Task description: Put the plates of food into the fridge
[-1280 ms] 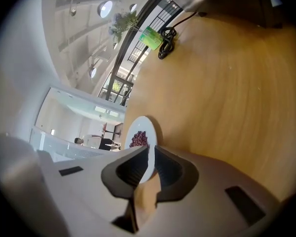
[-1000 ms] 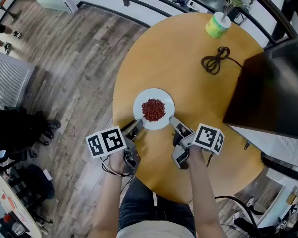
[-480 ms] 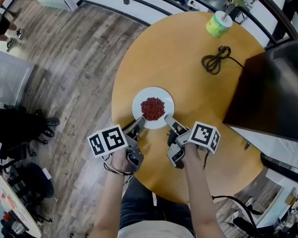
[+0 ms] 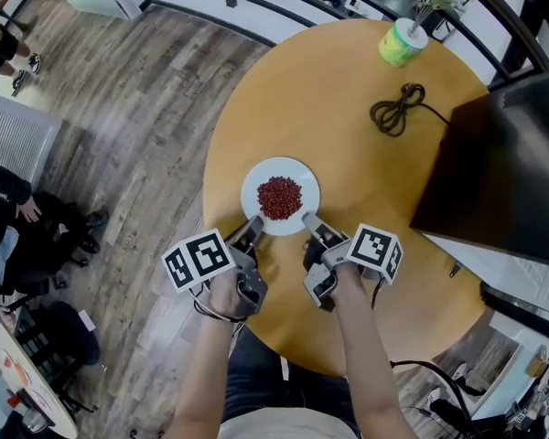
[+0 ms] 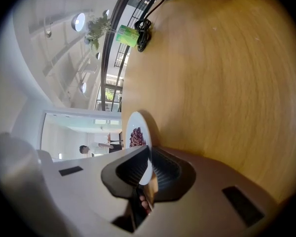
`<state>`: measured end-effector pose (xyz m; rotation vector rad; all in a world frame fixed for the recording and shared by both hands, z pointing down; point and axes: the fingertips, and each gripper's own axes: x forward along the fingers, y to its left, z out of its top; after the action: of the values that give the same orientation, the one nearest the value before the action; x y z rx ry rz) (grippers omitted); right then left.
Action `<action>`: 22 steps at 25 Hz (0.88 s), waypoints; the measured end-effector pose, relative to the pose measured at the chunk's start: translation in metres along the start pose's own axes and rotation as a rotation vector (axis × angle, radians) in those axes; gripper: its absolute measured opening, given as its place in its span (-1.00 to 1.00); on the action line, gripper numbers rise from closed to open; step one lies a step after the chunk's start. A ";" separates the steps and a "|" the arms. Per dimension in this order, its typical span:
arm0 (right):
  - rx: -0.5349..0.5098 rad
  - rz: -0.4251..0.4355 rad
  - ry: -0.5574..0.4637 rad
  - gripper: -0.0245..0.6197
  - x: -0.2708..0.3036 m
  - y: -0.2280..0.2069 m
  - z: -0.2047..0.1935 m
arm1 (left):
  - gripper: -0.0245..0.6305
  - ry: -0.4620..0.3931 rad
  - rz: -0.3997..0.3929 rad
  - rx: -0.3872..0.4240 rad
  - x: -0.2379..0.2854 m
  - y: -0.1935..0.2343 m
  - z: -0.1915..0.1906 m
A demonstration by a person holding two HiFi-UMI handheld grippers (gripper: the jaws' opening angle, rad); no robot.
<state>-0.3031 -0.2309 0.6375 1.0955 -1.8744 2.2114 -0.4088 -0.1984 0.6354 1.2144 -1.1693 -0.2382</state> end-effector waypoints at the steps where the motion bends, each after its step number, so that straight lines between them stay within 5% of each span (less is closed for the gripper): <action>1: -0.001 0.008 -0.005 -0.82 0.000 0.000 0.000 | -0.80 -0.006 -0.008 -0.009 0.000 0.000 0.001; 22: -0.017 0.108 -0.169 -0.84 -0.039 0.036 0.008 | -0.82 -0.056 -0.142 0.069 -0.021 -0.054 -0.002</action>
<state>-0.2860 -0.2324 0.5864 1.2434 -2.0611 2.2164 -0.3945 -0.2041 0.5797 1.3614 -1.1485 -0.3428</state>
